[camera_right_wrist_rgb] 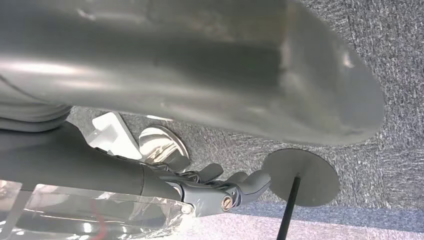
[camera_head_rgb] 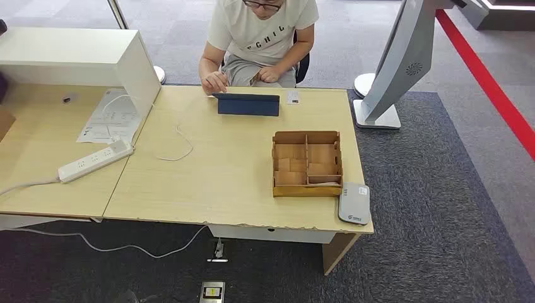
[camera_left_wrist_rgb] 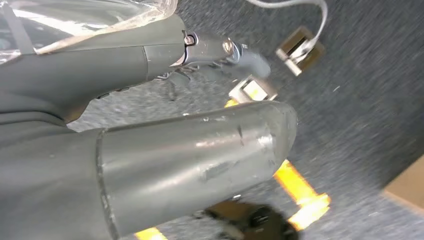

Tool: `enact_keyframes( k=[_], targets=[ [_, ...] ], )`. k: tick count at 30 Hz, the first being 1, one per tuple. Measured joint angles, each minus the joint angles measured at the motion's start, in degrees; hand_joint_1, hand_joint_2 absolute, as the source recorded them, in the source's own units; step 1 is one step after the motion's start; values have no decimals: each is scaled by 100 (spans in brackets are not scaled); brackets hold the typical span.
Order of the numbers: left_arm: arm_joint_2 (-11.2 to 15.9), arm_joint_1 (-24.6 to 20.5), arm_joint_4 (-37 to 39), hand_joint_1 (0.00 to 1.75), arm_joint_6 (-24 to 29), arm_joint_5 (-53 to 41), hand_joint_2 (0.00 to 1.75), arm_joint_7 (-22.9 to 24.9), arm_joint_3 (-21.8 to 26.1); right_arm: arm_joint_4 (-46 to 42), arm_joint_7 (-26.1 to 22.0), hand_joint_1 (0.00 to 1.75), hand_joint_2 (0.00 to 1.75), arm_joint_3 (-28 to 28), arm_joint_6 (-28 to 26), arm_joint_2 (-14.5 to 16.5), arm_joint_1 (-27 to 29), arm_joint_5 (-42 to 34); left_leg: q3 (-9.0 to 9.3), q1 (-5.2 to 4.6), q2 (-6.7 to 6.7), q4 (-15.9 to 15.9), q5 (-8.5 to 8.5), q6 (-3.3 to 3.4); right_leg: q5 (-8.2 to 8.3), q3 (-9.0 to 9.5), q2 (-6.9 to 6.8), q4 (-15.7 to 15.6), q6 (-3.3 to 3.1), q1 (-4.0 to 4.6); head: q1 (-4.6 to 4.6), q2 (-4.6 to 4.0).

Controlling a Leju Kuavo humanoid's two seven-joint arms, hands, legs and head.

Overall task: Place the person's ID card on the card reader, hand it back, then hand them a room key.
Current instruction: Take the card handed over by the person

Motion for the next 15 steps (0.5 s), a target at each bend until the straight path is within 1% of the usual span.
enact_keyframes(
  k=[2, 4, 7, 9, 10, 12, 14, 15],
  targets=[
    [20, 22, -69, 0, -3, -21, 0, -1, 236, 0, 2, 0, 0, -1, 0, -1, -1, 0, 0, 0, 0, 0, 0, 0, 0, 2, 0, 0, 0, 0, -2, 0],
    [56, 66, -194, 0, -8, -53, 0, -1, 669, 0, 10, 0, 0, -2, 0, -2, -1, 0, 1, 0, 2, 0, 0, 0, 0, 4, 1, 0, 0, -1, -4, 0],
    [78, 129, -348, 0, -64, -208, 0, 3, 1197, 0, 20, 0, 0, -7, -15, -2, -1, -9, 2, 1, 3, 0, 0, 0, 1, 4, 2, 0, -1, 0, -4, 0],
    [104, 147, -393, 0, 57, -340, 0, 115, 1540, 0, 68, 0, 0, -22, -81, -1, -3, -39, 1, 4, 3, 0, 1, 0, 1, 5, 2, 2, -1, 3, -3, 0],
    [130, 124, -356, 0, 331, -335, 0, 211, 1742, 0, 100, 0, 0, -37, -131, 1, -3, -50, -2, 9, 3, -1, 1, -1, 1, 5, 2, 2, -2, 8, -1, 0],
    [150, 37, -190, 0, 1269, -242, 0, 326, 2207, 1, 127, 0, 0, -68, -225, 5, -2, -26, -2, 16, 4, 0, 0, -1, 5, 4, 7, 2, -7, 13, -2, 0],
    [65, -63, -49, 0, 2117, -274, 0, 213, 2617, 3, 112, 0, 0, -85, -271, 24, 5, 21, 2, 4, 4, -5, 2, 1, 5, -1, 11, 2, -7, 7, -8, 0],
    [-12, -118, -7, 0, 2367, -352, 0, 152, 2755, 5, 116, 0, 0, -88, -284, 43, 7, 29, 4, -6, -1, -8, 4, 4, 3, -2, 9, 2, -3, 2, -11, 0]
  ],
)
